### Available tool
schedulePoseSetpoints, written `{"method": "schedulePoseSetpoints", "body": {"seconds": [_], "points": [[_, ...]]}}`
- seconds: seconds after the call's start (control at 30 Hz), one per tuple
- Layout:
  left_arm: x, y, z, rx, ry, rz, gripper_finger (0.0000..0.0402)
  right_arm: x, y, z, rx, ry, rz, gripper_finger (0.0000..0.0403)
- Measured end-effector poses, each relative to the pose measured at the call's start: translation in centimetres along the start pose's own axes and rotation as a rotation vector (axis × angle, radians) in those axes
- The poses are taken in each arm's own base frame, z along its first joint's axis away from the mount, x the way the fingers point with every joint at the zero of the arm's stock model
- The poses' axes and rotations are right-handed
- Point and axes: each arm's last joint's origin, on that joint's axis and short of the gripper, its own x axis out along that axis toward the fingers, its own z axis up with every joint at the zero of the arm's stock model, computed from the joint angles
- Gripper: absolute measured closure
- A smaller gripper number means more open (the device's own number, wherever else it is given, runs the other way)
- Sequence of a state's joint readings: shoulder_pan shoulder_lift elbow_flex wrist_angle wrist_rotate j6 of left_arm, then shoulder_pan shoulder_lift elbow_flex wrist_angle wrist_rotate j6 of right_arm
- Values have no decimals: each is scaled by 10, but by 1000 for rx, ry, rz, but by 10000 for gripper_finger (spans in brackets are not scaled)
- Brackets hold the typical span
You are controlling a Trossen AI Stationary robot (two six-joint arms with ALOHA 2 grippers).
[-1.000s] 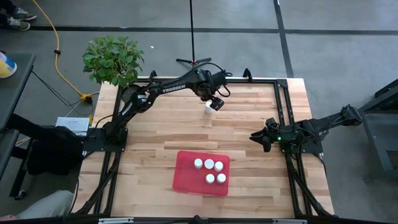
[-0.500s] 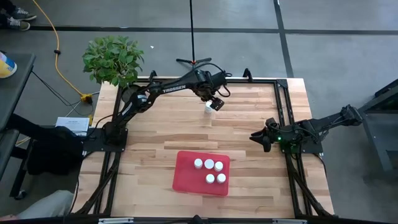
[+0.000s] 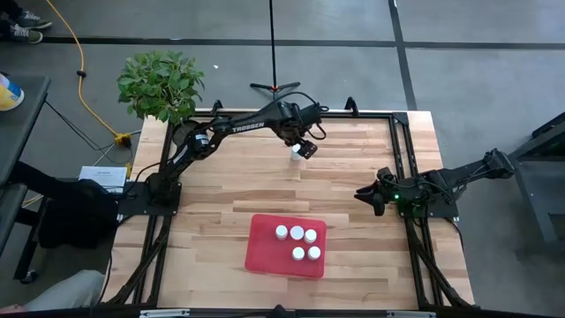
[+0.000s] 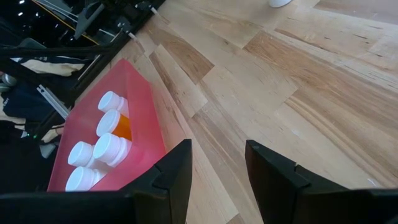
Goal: Pick and place pill bottles into a basket
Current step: Put the white pill bottle into the red bin
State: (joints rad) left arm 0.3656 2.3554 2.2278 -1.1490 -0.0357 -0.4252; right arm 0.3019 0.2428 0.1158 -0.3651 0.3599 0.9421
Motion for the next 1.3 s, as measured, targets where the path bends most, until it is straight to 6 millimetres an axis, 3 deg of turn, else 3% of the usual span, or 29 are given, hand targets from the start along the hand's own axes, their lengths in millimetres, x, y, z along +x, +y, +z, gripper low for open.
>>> {"method": "schedulePoseSetpoints", "body": {"seconds": [0.17,0.43,0.73,1.2,1.3], "points": [[0,0,0,2,-4,-2,46,0,0,0,0,0,0,263],[24,-2,-3,-3,57,1,46,0,0,0,0,0,0,263],[25,-5,-1,-7,30,-12,50,0,0,0,-1,0,-1,263],[24,-4,-3,18,52,-7,199,0,0,0,-8,-1,-2,263],[23,-4,-3,26,60,-6,208,0,0,0,-8,-1,-3,263]]}}
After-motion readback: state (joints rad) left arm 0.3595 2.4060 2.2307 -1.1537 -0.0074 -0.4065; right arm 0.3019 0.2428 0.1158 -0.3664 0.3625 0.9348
